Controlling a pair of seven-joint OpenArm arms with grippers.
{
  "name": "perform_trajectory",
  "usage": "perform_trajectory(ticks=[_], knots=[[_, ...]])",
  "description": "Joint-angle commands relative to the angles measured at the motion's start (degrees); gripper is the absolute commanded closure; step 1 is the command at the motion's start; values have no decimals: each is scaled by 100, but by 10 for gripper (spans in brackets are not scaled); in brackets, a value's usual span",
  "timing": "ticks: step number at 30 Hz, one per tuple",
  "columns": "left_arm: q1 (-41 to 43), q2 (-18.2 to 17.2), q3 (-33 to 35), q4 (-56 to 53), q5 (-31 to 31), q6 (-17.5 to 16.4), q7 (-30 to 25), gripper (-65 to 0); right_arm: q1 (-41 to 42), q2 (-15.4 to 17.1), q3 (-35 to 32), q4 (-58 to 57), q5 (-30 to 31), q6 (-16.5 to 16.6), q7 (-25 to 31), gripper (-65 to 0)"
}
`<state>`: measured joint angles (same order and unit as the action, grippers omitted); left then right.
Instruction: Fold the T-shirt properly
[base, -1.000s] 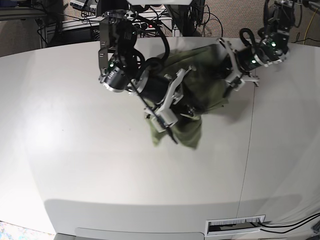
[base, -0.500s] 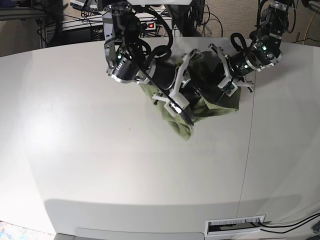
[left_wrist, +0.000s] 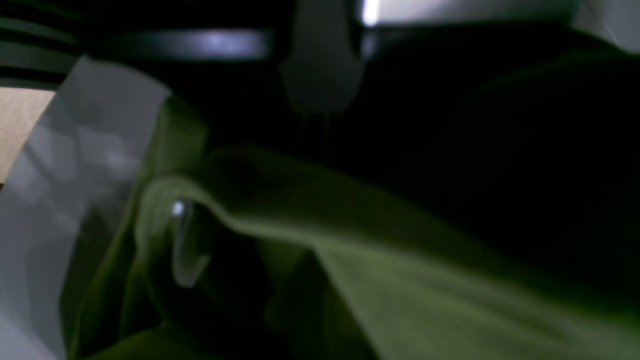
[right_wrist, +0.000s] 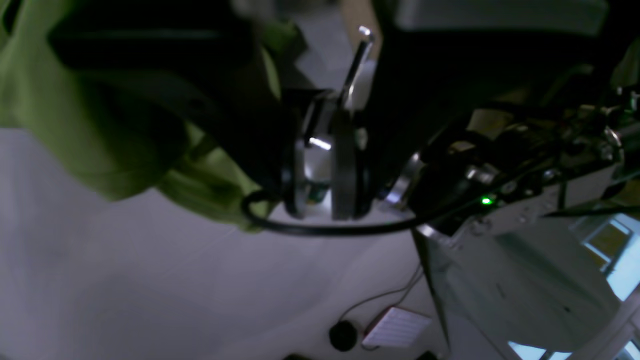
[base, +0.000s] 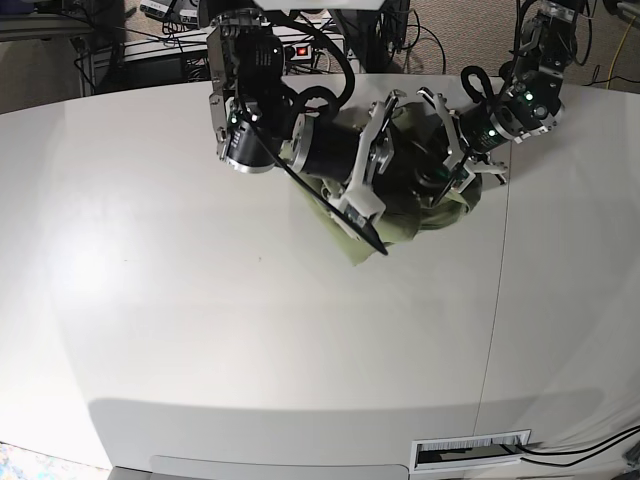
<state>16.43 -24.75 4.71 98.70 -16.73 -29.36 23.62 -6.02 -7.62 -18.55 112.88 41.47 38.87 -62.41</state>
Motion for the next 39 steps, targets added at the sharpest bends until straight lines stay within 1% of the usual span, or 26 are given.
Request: perform_trajectory(ticks=[1, 4, 9, 11, 14, 15, 17, 19, 21, 24, 25, 28, 30, 32, 34, 36, 39], knots=[[-33, -57, -37, 83, 79, 2, -92, 0, 142, -48, 15, 122, 92, 37, 138, -110], [-4, -103, -39, 83, 201, 2, -72, 0, 295, -48, 273, 254, -278, 33, 133, -110], [-7, -114, -39, 85, 201, 0, 109, 0, 334, -31, 1119, 461, -487, 33, 131, -110], [-9, -111, -39, 114, 199, 0, 236, 0, 332, 68, 1445, 461, -553, 26, 116, -104], [-9, -111, -39, 339, 197, 0, 431, 0, 328, 313, 1775, 461, -551, 22, 114, -19], [-9, -114, -39, 452, 197, 2, 531, 0, 328, 387, 1838, 459, -564, 22, 111, 0], [-13, -114, -39, 721, 199, 4, 863, 0, 315, 505, 1895, 452, -785, 22, 116, 0], [-26, -114, -39, 986, 201, 2, 1255, 0, 297, 581, 1893, 435, -1025, 22, 114, 0], [-24, -111, -39, 1180, 223, 4, 1574, 0, 264, 627, 1891, 433, -1071, 22, 116, 0], [-24, -111, -39, 1314, 221, 7, 2024, -87, 249, 638, 1886, 433, -1130, 24, 116, 0], [-24, -114, -39, 1338, 221, 7, 2162, -103, 249, 638, 1886, 433, -1163, 24, 118, 0], [-24, -114, -39, 1408, 227, 7, 2498, -106, 249, 638, 1886, 433, -1220, 24, 131, 0], [-22, -111, -39, 1408, 286, 9, 2474, -106, 247, 640, 1851, 404, -1191, 24, 160, 0], [-24, -111, -39, 1408, 358, 17, 2271, -104, 236, 636, 1696, 306, -1145, 24, 234, 0], [-24, -111, -39, 1408, 417, 155, 1982, -103, 240, 636, 1401, 118, -1180, 33, 361, 0], [-24, -109, -39, 1408, 413, 284, 1810, -103, 238, 636, 1040, -101, -1475, 31, 662, 0], [-22, -111, -39, 1399, 415, 280, 1746, -103, 238, 636, 538, -442, -1996, 28, 1150, 0]])
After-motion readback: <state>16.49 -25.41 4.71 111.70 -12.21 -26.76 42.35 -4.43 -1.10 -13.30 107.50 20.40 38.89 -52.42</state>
